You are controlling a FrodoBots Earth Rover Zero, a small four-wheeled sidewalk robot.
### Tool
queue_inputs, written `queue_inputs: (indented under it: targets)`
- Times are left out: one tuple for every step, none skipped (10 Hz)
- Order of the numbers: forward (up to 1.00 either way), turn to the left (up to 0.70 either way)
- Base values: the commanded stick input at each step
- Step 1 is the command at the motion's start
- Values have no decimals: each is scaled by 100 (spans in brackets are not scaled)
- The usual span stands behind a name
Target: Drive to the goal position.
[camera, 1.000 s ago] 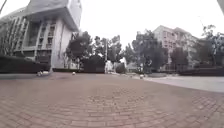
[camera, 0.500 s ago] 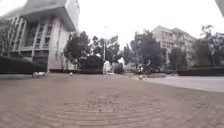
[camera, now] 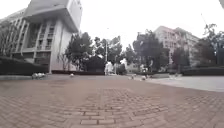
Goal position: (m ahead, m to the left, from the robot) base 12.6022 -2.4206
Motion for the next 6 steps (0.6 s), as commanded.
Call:
queue_inputs:
  targets:
    - [70,0]
    - [70,0]
    - [70,0]
    - [70,0]
    - [70,0]
    - [70,0]
